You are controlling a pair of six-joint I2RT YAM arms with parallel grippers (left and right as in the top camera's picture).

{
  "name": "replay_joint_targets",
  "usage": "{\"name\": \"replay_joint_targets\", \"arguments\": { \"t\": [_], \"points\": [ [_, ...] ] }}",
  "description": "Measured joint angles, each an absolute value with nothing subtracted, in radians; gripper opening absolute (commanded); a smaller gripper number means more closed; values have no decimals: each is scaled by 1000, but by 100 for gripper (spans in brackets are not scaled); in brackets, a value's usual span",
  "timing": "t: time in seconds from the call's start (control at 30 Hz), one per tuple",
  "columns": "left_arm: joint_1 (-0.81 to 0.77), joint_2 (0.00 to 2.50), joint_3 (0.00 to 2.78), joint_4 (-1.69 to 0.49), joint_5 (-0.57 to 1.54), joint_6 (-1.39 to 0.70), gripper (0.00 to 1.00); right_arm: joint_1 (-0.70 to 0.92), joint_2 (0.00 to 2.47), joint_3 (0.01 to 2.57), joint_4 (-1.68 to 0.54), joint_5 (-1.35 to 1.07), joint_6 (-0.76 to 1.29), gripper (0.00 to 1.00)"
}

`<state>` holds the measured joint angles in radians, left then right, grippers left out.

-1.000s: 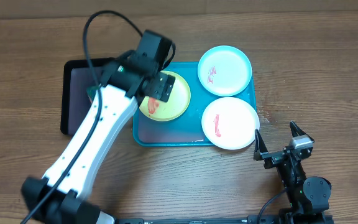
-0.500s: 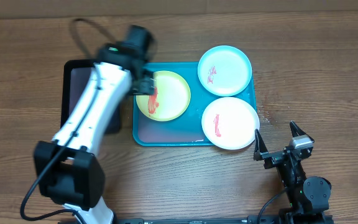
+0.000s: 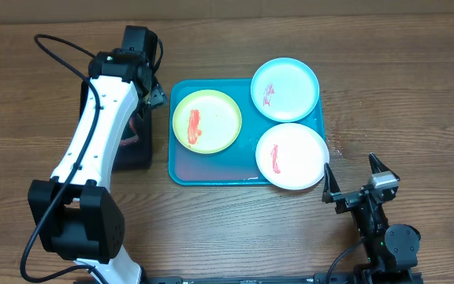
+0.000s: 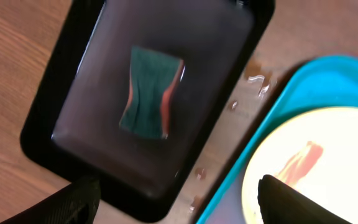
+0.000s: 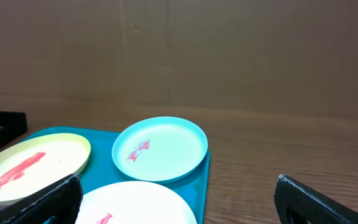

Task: Clean dirty plates on tray and stack at the side
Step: 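Move the left gripper over the black tray and grasp the sponge, then lift the sponge with the left gripper out of the water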

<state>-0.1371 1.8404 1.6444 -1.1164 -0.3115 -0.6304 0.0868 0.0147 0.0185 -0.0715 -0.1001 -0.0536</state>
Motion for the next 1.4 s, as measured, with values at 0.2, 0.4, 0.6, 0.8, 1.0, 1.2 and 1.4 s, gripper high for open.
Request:
{"name": "replay_joint_targets", "arguments": {
  "t": [0.2, 0.4, 0.6, 0.8, 1.0, 1.2, 1.4],
  "points": [
    [-116, 1840, 1528, -974, -318, -583, 86, 87, 15, 19, -80, -96, -53, 100],
    [-70, 1840, 1456, -873, -319, -503, 85, 87, 15, 19, -80, -96, -53, 100],
    [-50, 1840, 1402, -713, -323, -464, 79, 87, 15, 19, -80, -97, -52, 100],
    [-51, 1840, 1338, -635, -331, -488, 65, 87, 15, 19, -80, -97, -52, 100],
    [-51, 1840, 1294, -622, -373, -559, 68, 87, 15, 19, -80, -97, -52, 100],
    [-50, 1840, 1256, -558, -403, -556, 66, 87, 15, 19, -80, -97, -52, 100],
    [-49, 1840, 1207, -463, -410, -504, 66, 87, 15, 19, -80, -96, -52, 100]
  ]
}}
